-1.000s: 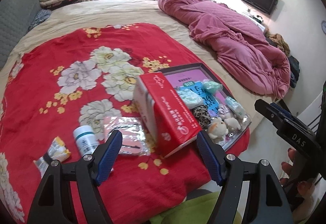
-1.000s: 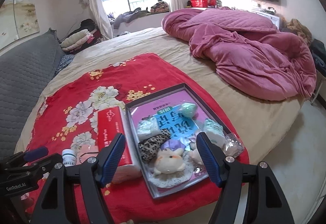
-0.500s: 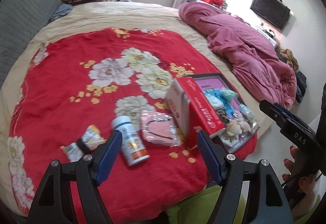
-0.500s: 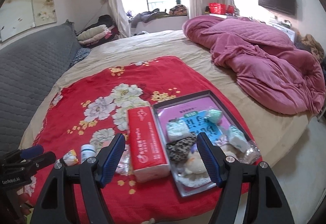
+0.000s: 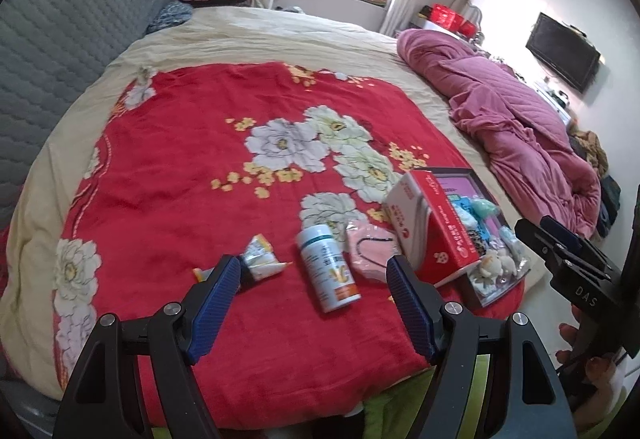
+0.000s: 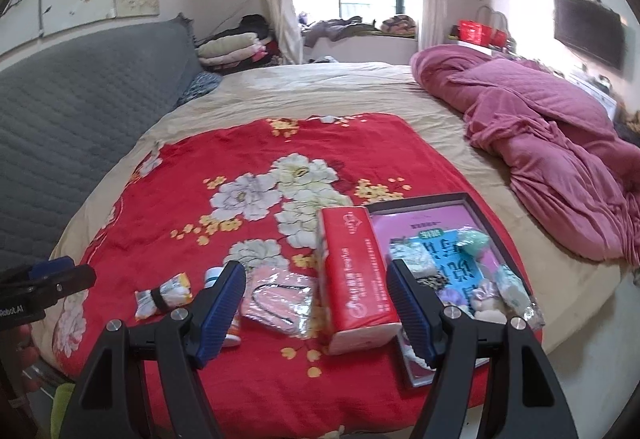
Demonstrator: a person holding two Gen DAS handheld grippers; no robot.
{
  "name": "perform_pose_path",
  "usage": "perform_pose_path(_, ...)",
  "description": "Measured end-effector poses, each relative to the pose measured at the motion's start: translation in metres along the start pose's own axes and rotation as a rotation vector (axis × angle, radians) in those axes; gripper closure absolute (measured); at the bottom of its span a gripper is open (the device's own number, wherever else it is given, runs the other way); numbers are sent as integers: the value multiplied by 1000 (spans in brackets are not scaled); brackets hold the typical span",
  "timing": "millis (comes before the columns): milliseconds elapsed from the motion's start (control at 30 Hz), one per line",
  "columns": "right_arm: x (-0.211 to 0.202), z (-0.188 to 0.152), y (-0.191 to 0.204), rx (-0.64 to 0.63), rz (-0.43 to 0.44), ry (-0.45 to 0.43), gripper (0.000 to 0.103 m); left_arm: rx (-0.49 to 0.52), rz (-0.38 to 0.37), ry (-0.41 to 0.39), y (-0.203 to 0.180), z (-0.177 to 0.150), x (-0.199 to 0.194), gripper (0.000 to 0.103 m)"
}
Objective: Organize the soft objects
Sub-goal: 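Withdraw both open tools from the box toward the remaining loose items, then grasp the taped snack bag with the left tool while the right tool grasps the pink bagged mask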
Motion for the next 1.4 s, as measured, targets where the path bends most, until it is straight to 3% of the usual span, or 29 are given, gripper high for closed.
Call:
perform_pose_path(600,25,-29,51,-117,67,93,30,-49,59,53,45,-30,6,26)
perform_pose_path(1033,72,-69,65,-227,60,200,30,-126,94,170,79,-66,62,26)
perform_pose_path(1400,125,-97,75,-332,34,296,30,-122,88,216,95,-69,105,26)
Point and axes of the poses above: each gripper's, at about its wrist camera, not at the fingertips, and x roughly the way its jaws point, y to its left, z to its top, the point moved 2 cm from there along x, roughly the way its jaws point, and after that the axes turned 6 degrees about -y, right-handed, at the moved point
